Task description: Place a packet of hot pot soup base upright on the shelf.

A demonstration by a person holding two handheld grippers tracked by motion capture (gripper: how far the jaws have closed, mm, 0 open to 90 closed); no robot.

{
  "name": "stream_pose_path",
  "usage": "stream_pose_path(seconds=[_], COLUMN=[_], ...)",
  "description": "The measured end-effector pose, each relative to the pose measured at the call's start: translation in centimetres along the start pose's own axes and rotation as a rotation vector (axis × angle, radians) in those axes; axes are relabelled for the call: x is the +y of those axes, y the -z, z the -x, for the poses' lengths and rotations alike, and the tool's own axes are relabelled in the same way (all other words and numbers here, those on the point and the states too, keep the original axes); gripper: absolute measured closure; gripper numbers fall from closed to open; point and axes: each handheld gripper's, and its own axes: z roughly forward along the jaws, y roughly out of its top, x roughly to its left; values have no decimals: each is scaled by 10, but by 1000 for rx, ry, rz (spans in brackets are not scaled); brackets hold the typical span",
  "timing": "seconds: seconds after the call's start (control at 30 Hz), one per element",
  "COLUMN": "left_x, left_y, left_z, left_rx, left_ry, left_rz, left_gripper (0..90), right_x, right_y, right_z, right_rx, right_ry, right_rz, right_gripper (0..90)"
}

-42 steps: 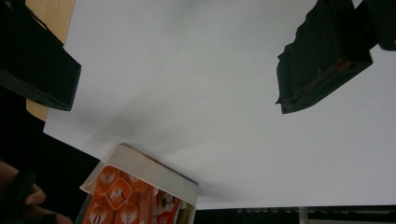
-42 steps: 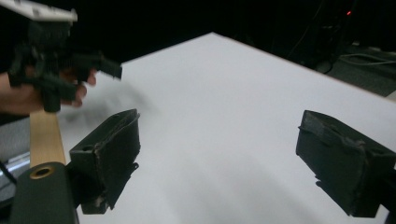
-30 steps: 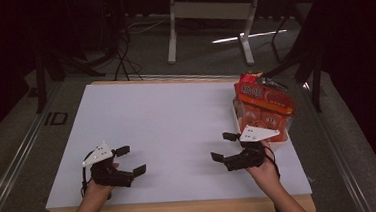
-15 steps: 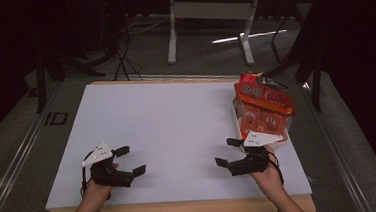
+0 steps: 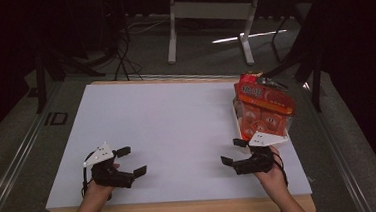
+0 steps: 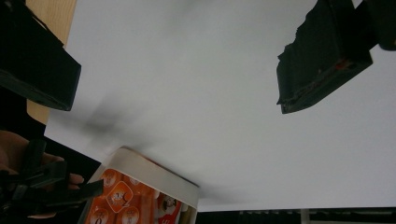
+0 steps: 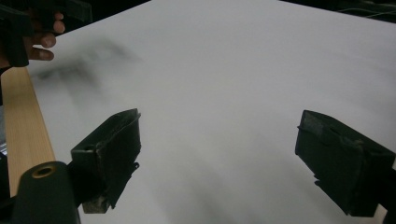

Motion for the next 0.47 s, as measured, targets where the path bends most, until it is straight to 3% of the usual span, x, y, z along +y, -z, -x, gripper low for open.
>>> stream_pose_path(seconds=[0.47], left_x=[-2], left_y=[-1], left_z=[-1], left_rx=[16], left_ry=[-6], left_rz=[-3], left_gripper=[0], right_x=[-4], right_y=[-4], right_z=[3], right_rx=[2], right_ry=[-11], right_rz=[-13], right_gripper=[139])
